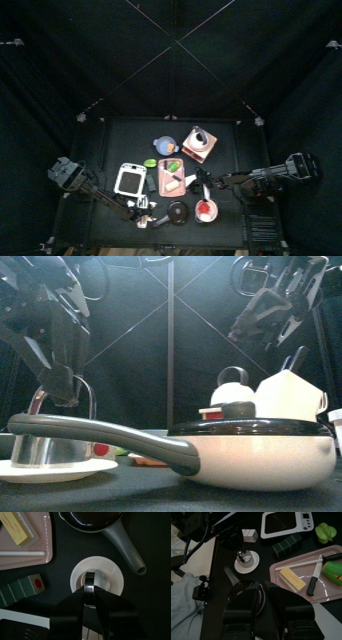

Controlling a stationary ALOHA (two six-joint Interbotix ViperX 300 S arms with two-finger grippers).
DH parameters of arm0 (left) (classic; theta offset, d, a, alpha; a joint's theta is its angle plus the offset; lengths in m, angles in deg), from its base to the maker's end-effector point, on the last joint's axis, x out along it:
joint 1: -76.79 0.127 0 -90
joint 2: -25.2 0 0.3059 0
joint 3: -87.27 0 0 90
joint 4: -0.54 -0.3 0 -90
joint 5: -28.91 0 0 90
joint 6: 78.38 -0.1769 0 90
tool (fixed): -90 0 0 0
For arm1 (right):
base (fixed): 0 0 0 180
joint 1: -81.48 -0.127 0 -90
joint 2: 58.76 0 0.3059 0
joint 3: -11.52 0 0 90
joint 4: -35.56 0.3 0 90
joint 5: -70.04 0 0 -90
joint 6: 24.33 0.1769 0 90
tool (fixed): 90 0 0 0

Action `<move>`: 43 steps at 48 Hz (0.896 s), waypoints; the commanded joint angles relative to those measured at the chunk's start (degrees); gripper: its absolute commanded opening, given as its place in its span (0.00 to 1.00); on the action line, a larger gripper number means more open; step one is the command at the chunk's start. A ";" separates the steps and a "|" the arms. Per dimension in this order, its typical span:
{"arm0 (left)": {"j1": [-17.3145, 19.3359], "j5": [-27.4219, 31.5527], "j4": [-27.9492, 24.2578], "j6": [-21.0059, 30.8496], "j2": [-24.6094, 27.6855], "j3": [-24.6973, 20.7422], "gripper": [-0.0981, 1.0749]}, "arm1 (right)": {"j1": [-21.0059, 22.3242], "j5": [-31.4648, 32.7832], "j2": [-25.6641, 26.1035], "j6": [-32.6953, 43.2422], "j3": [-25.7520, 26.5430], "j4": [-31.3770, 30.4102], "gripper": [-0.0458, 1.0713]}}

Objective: Grab cookie cutter

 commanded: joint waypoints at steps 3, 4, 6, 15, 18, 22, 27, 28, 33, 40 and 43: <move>0.18 0.26 -0.35 0.26 -2.55 -1.41 0.60 | 0.09 -0.26 0.62 -0.09 0.44 -0.09 0.58; 0.18 0.26 -0.26 0.26 -2.72 -1.41 0.60 | 0.09 -0.26 0.62 -0.09 0.44 -0.09 0.58; 0.18 0.26 -0.26 0.26 -2.99 -1.41 0.60 | 0.09 -0.26 0.62 -0.09 0.44 -0.09 0.58; 0.18 0.26 -0.35 0.18 -3.43 -1.32 0.60 | 0.18 -0.26 0.62 -0.09 0.44 -0.09 0.58; 0.18 0.35 -0.35 0.26 -3.52 -1.32 0.60 | 0.09 -0.26 0.62 -0.09 0.44 -0.09 0.58; 0.18 0.35 -0.35 0.26 -3.52 -1.32 0.60 | 0.09 -0.26 0.62 -0.09 0.44 -0.09 0.58; 0.18 0.35 -0.35 0.44 -3.52 -1.23 0.60 | 0.09 -0.26 0.62 -0.09 0.35 -0.09 0.58; 0.18 0.35 -0.35 0.44 -3.52 -1.23 0.60 | 0.09 -0.26 0.62 -0.09 0.44 -0.09 0.58; 0.18 0.35 -0.35 0.44 -3.69 -1.14 0.60 | 0.09 -0.26 0.62 -0.09 0.35 -0.09 0.58; 0.18 0.35 -0.35 0.62 -4.31 -1.14 0.60 | 0.09 -0.26 0.62 -0.09 0.35 -0.09 0.58; 0.18 0.35 -0.35 0.62 -4.75 -1.14 0.60 | 0.09 -0.26 0.62 -0.09 0.35 -0.09 0.58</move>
